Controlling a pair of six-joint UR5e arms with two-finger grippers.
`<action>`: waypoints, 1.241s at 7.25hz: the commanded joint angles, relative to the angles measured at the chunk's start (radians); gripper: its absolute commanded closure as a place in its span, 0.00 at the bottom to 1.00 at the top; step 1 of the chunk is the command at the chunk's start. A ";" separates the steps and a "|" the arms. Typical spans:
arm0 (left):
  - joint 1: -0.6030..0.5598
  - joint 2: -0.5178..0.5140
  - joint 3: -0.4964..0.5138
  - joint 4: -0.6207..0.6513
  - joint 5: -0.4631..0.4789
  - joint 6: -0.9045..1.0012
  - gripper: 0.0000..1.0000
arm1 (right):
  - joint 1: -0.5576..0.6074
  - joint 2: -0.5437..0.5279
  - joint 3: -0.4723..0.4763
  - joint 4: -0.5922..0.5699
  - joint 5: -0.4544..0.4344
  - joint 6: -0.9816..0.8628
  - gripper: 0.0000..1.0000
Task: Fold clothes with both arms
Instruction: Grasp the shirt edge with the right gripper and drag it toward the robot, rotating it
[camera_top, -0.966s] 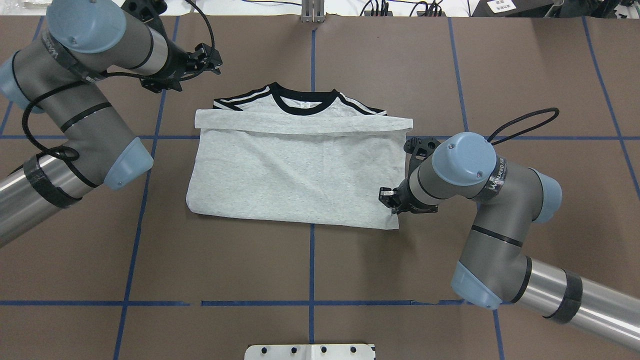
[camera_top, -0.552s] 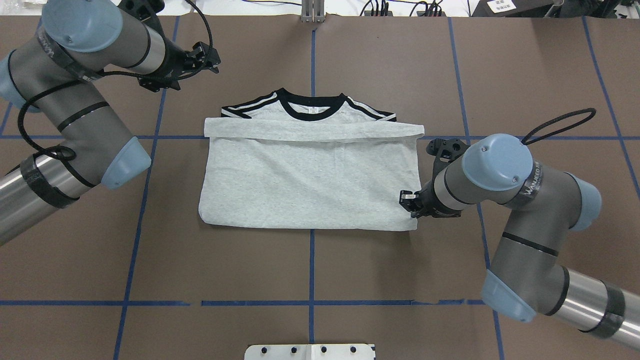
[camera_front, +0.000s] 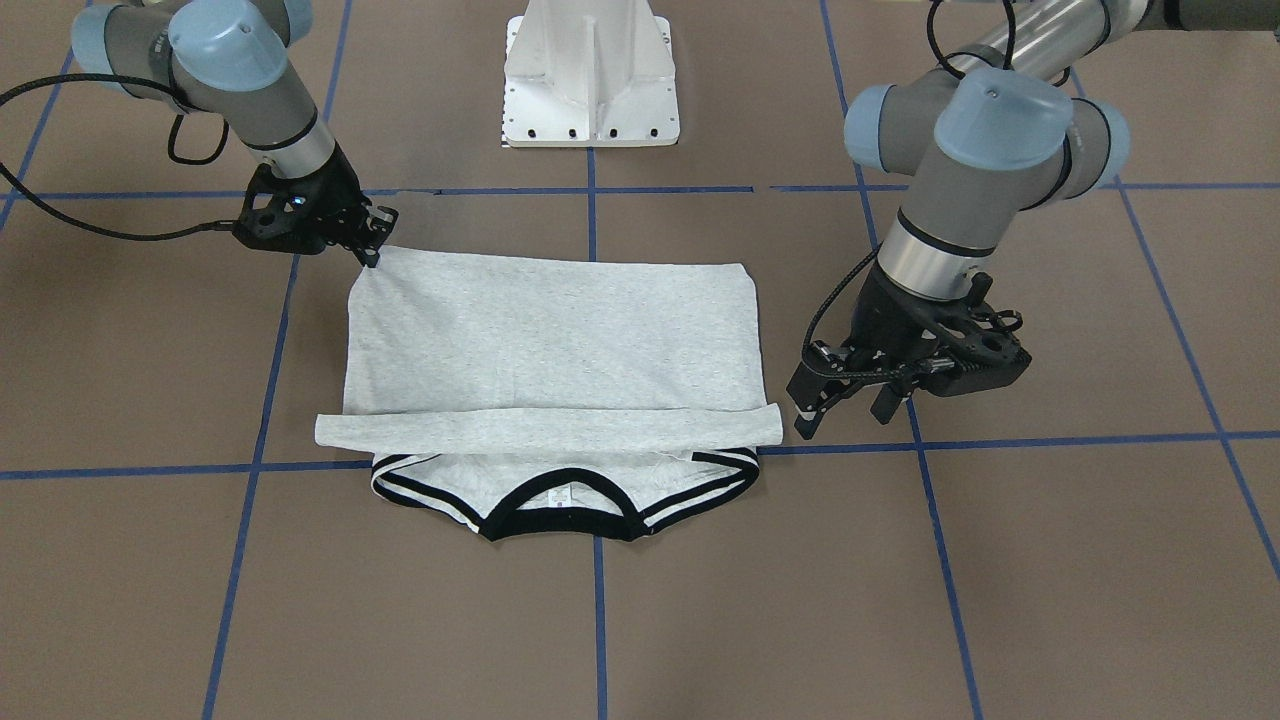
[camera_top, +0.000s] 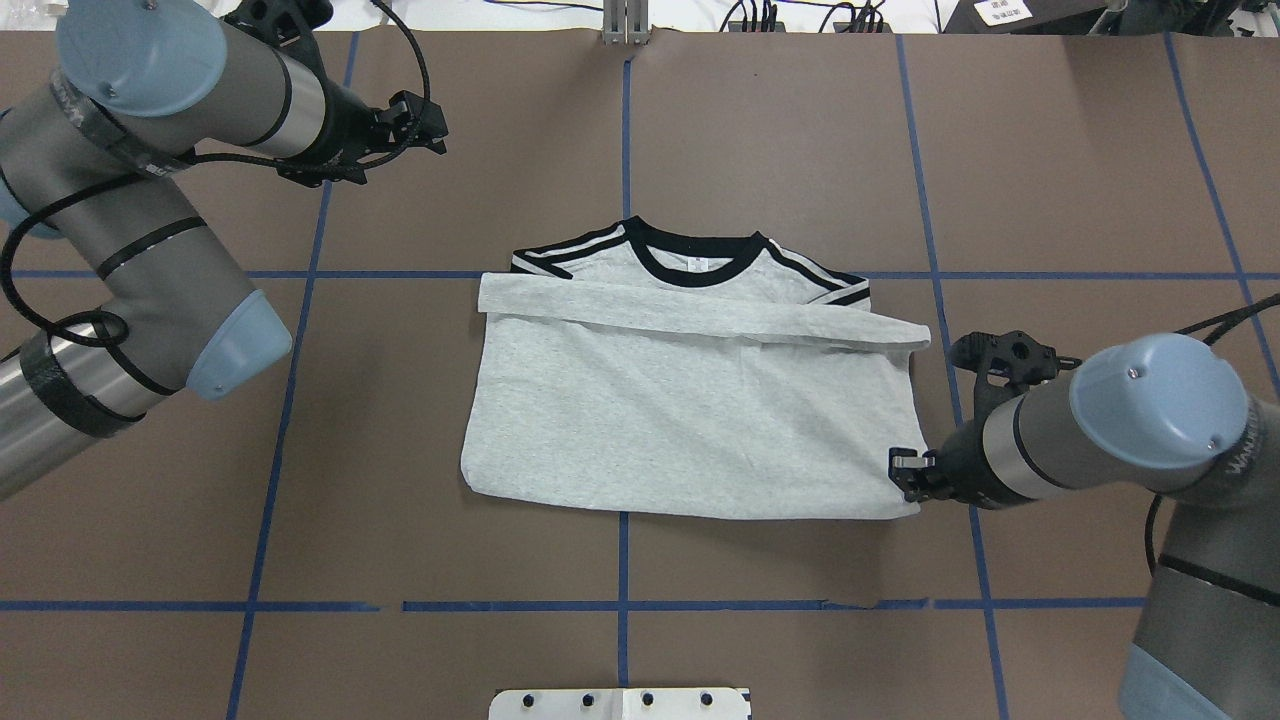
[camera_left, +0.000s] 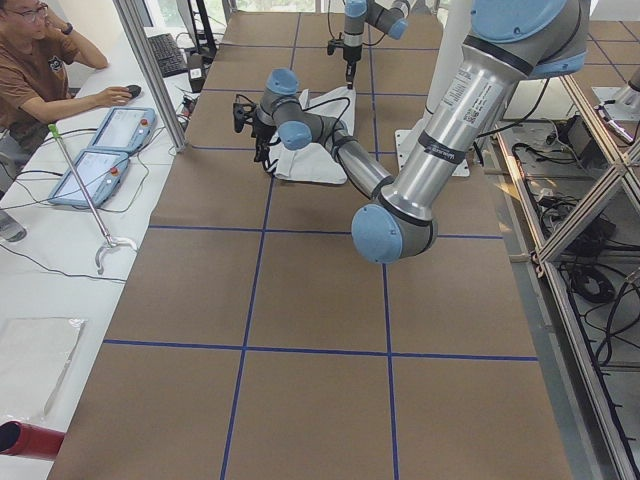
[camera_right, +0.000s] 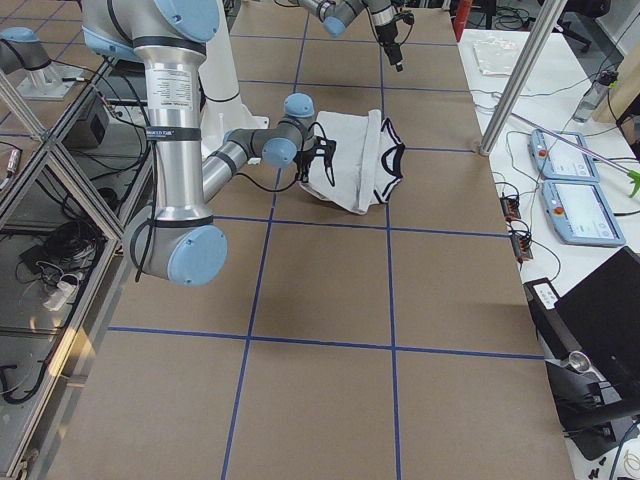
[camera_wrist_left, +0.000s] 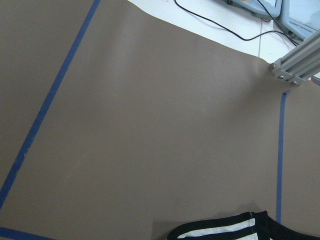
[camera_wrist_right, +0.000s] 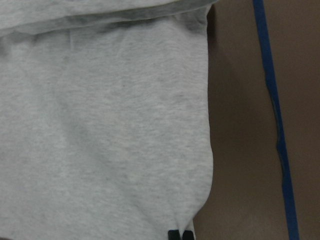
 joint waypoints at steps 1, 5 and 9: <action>0.012 0.002 -0.004 0.048 -0.032 0.087 0.00 | -0.138 -0.103 0.128 0.000 0.046 0.034 1.00; 0.018 0.012 -0.038 0.085 -0.054 0.115 0.00 | -0.498 -0.107 0.150 -0.001 0.024 0.241 0.47; 0.104 0.047 -0.100 0.094 -0.103 0.098 0.00 | -0.333 -0.053 0.150 0.005 -0.021 0.239 0.00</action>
